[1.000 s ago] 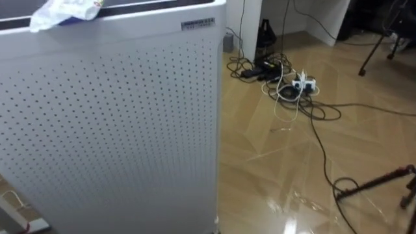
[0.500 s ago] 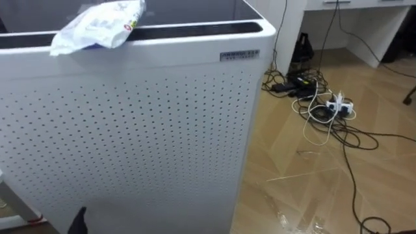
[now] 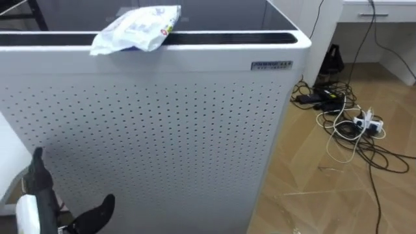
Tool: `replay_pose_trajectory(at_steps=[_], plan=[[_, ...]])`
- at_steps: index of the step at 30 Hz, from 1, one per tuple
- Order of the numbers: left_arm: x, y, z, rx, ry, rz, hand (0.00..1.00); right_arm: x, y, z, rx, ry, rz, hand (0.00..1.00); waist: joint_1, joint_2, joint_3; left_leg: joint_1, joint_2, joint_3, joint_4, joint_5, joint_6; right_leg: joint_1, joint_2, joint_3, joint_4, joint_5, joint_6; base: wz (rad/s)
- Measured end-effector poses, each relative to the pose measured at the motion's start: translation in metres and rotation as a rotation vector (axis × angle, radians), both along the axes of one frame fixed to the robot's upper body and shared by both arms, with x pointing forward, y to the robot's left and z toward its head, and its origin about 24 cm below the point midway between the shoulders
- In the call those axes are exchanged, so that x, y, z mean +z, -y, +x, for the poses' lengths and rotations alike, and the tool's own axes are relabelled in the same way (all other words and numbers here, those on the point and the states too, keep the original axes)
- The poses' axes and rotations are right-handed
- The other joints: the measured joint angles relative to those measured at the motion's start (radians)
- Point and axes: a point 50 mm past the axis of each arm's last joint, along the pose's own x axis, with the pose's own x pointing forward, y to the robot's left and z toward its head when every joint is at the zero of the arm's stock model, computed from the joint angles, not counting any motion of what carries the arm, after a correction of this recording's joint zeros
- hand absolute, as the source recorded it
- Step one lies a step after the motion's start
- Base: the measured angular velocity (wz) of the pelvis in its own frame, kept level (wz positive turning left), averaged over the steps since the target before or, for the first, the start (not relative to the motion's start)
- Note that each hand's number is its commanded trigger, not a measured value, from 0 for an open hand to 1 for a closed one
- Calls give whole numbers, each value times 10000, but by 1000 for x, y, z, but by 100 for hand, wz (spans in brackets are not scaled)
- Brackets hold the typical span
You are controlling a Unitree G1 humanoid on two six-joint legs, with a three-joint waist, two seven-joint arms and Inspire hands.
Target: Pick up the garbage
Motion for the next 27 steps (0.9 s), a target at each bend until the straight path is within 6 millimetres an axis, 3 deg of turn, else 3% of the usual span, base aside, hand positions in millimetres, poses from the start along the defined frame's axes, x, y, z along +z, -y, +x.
replay_pose_trajectory(at_steps=[7,11,15,22,27], plan=[[35,9,4,-152,1986,438,0,-2,0,-7,82,-179,140,100,-8,32,-4,223,-17,-234,54,4,-6,466,31,-152,-371,34,55,11],[52,16,5,-459,2761,1038,0,-3,0,-11,224,-281,258,100,-39,148,-74,357,-26,-271,-31,5,-6,644,32,-172,-480,59,70,2],[68,23,5,-832,3448,1455,0,-3,0,-12,330,-297,463,100,-29,191,-91,434,-22,-266,-35,5,-6,651,33,-182,-481,58,70,0],[91,32,5,-1553,4227,2314,0,-6,1,-20,404,-628,532,100,-30,266,-37,502,-28,-285,-150,5,-6,767,27,-216,-482,57,71,0],[110,41,4,-2054,4887,3658,0,-6,-1,-18,997,-726,435,100,-254,309,-11,527,-29,-294,-192,11,-10,776,34,-192,-486,57,71,0]])
